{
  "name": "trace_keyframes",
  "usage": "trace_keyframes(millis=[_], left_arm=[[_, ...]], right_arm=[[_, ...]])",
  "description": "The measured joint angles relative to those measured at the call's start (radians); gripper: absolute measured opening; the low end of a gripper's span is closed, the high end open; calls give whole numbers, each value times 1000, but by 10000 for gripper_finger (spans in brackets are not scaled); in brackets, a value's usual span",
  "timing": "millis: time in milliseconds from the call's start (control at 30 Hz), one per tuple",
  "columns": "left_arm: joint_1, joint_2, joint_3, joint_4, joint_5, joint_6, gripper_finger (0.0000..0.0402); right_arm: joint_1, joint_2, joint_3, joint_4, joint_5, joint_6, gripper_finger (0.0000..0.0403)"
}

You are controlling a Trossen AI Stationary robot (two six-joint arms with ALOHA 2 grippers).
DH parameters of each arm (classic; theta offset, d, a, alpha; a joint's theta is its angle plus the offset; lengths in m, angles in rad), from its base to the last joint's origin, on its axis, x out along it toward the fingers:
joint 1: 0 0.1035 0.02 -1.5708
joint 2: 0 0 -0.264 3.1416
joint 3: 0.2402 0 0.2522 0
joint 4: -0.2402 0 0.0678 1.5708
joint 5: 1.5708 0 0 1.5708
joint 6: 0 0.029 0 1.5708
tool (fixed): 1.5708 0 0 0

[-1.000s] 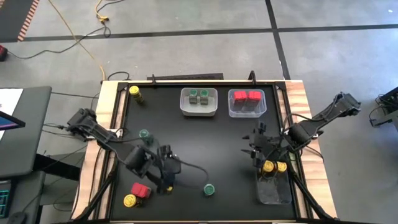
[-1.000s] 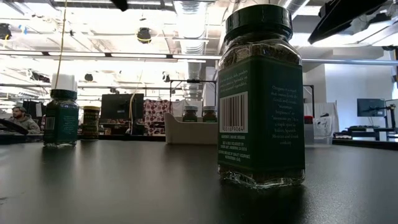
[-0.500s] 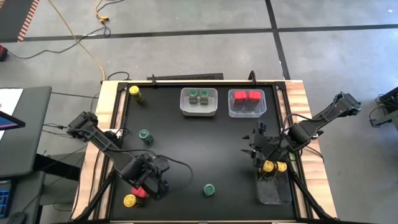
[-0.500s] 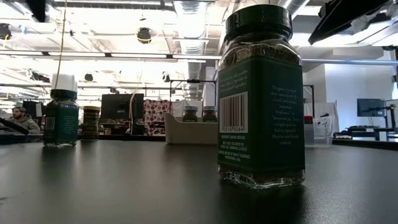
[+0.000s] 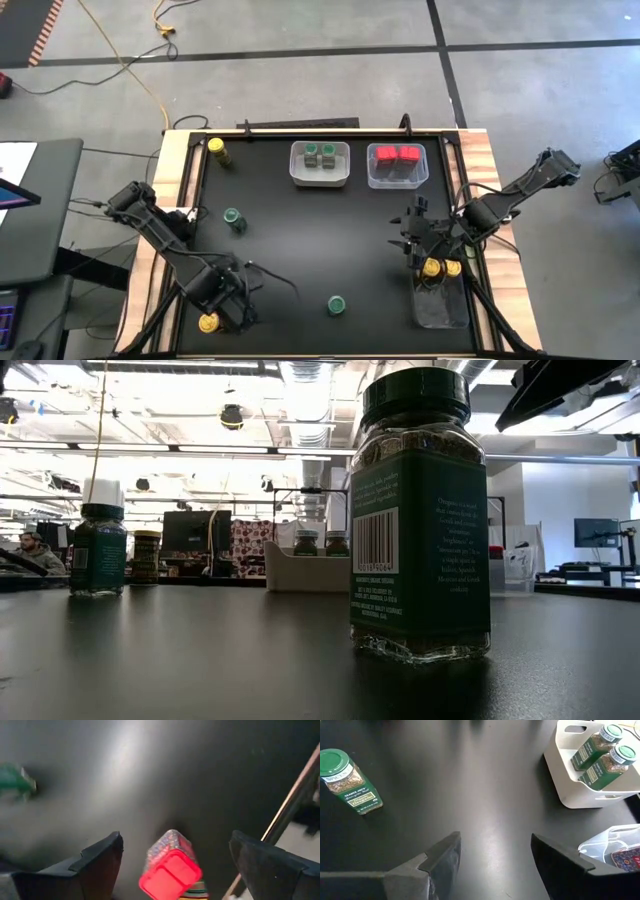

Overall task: Sort spices by type
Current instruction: Put the red seasoning can into the transparent bin

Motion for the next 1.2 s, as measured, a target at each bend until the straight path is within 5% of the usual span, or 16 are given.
trace_keyframes(millis=[200, 567, 767, 1200], left_arm=[[-14, 0, -66, 37, 2, 279, 352], [-51, 0, -167, 215, 82, 475, 352], [-59, 0, -226, 223, 200, 485, 352], [-59, 0, -292, 230, 215, 537, 352]], right_arm=[[0, 0, 0, 2, 0, -2, 271], [0, 0, 0, 2, -1, 4, 271], [0, 0, 0, 0, -2, 5, 271], [0, 0, 0, -1, -2, 4, 271]])
